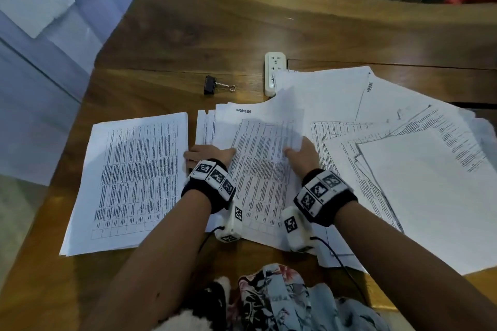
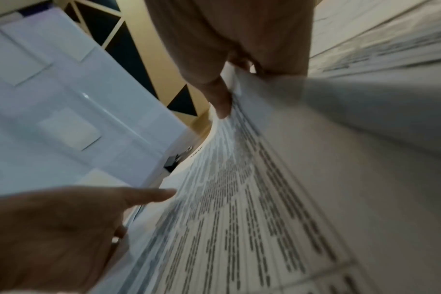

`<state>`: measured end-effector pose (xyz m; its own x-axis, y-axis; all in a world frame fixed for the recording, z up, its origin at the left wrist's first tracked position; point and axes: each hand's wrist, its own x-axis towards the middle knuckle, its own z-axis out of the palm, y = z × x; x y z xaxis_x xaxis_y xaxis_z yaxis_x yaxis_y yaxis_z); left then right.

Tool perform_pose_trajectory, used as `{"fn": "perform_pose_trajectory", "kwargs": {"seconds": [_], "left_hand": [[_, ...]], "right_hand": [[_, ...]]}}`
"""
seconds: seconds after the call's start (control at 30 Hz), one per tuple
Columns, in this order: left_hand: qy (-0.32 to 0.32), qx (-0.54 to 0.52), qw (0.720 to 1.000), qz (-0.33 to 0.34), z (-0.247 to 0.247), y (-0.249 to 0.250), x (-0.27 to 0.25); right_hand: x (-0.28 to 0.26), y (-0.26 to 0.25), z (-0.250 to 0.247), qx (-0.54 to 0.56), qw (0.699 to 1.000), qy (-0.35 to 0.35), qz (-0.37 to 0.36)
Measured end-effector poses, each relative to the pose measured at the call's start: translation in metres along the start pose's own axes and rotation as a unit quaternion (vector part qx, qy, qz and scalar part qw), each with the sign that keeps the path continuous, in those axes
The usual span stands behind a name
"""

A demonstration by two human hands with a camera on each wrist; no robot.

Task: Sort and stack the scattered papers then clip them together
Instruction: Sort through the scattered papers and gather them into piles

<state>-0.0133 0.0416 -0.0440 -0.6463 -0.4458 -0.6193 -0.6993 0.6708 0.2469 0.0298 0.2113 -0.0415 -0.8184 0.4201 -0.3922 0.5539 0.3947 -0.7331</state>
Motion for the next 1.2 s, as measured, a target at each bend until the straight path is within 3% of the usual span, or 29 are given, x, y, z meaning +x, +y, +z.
{"fn": "perform_pose_trajectory", "kwargs": {"seconds": [0.1,0.2,0.3,0.33,0.37,0.47,0.53,0.6,0.67,0.77,0.83,0.93,1.03,1.13,1.2], "left_hand": [[0.008,-0.032,0.999,-0.002,0.0,-0.004,-0.006],[0.015,-0.006,1.0,0.017,0.004,-0.011,0.001],[0.016,-0.008,0.999,0.038,0.013,-0.018,0.018],[0.004,-0.006,0.999,0.036,0.011,-0.019,0.018],[-0.003,-0.007,0.999,0.037,0.007,-0.018,0.016],[-0.024,-0.021,0.999,0.018,-0.002,-0.014,0.012],[-0.037,-0.066,0.997,0.034,-0.004,-0.009,0.011],[-0.065,-0.134,0.988,0.048,-0.003,-0.007,0.012],[-0.069,-0.187,0.977,0.077,-0.005,-0.007,0.011],[-0.002,-0.303,0.933,0.194,-0.02,0.0,-0.005],[0.027,-0.393,0.878,0.273,-0.042,0.011,-0.025],[0.017,-0.492,0.78,0.387,-0.081,0.027,-0.052],[-0.02,-0.546,0.712,0.441,-0.102,0.03,-0.064],[-0.026,-0.537,0.709,0.455,-0.103,0.026,-0.07],[-0.037,-0.528,0.716,0.455,-0.101,0.024,-0.069]], "right_hand": [[-0.021,-0.012,0.009,-0.077,0.986,0.025,-0.143],[-0.05,-0.019,0.021,-0.161,0.915,0.016,-0.37],[-0.064,-0.013,0.029,-0.211,0.84,-0.042,-0.499],[-0.066,-0.012,0.027,-0.204,0.84,-0.06,-0.499],[-0.064,-0.011,0.025,-0.169,0.868,-0.071,-0.462],[-0.044,-0.011,0.011,-0.056,0.974,-0.033,-0.218],[-0.018,-0.003,-0.004,-0.029,0.998,-0.018,-0.05],[-0.004,0.003,-0.019,-0.06,0.995,-0.067,0.037],[0.002,0.005,-0.027,-0.06,0.995,-0.08,0.021],[-0.004,-0.014,-0.043,0.01,0.996,-0.007,-0.088],[-0.012,-0.036,-0.057,0.095,0.977,0.063,-0.179],[-0.024,-0.066,-0.077,0.182,0.925,0.141,-0.302],[-0.035,-0.077,-0.081,0.222,0.897,0.166,-0.345],[-0.046,-0.079,-0.075,0.273,0.88,0.171,-0.347],[-0.051,-0.086,-0.075,0.249,0.856,0.22,-0.397]]}}
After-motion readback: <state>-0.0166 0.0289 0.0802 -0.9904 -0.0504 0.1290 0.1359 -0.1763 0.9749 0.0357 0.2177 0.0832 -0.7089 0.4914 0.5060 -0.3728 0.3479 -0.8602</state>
